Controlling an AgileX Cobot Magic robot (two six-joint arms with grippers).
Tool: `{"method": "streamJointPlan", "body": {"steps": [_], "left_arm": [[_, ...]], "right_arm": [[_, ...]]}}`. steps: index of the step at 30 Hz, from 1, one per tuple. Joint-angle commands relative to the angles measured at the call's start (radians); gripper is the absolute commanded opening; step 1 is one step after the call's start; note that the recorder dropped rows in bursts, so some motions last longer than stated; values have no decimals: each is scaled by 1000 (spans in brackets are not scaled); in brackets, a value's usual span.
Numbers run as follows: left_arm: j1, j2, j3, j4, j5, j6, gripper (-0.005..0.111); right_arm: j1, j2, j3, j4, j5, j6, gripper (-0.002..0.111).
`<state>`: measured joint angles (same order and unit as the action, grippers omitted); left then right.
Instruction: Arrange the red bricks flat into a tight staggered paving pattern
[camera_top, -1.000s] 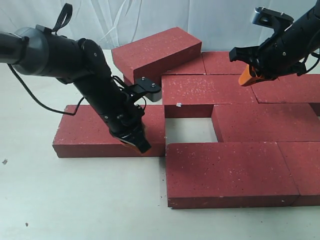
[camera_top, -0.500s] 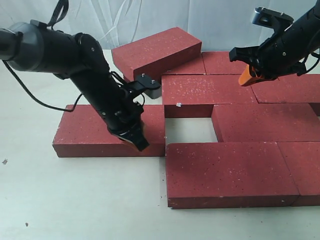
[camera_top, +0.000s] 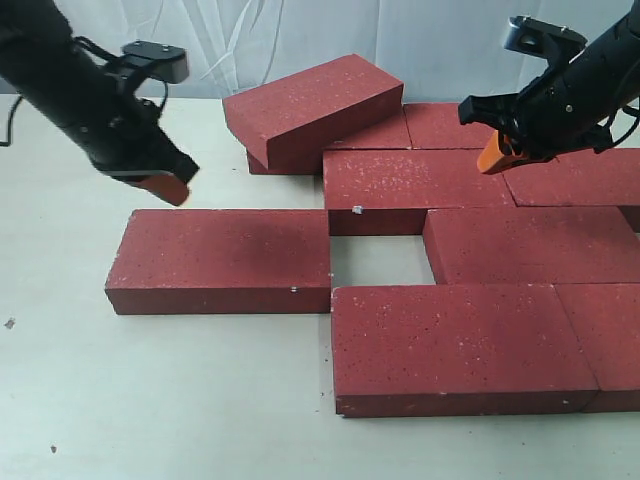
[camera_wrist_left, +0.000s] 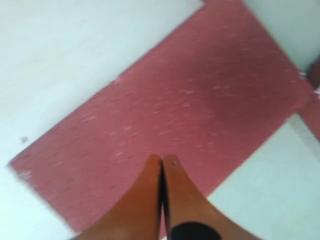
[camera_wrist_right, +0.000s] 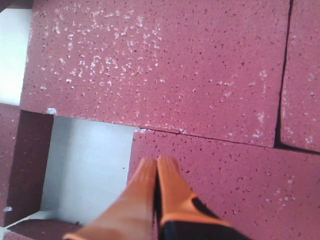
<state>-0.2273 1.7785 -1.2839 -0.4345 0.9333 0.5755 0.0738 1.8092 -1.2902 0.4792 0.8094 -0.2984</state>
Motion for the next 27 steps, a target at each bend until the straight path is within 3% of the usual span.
{"method": "streamJointPlan", "body": {"steps": [1,5,10,27], "left_arm": [[103,-4,34,106,-55,-155,0],[150,-4,81,148,-125,-202,0],[158,11,136,148,-213,-202,0],[153,152,141,19,-176,-164,0]], "right_arm": [[-2,0,2,-7,-1,-4,-1],[-2,0,2,-7,-1,-4,-1],[-2,0,2,-7,-1,-4,-1],[-2,0,2,-7,-6,-4,-1]]}}
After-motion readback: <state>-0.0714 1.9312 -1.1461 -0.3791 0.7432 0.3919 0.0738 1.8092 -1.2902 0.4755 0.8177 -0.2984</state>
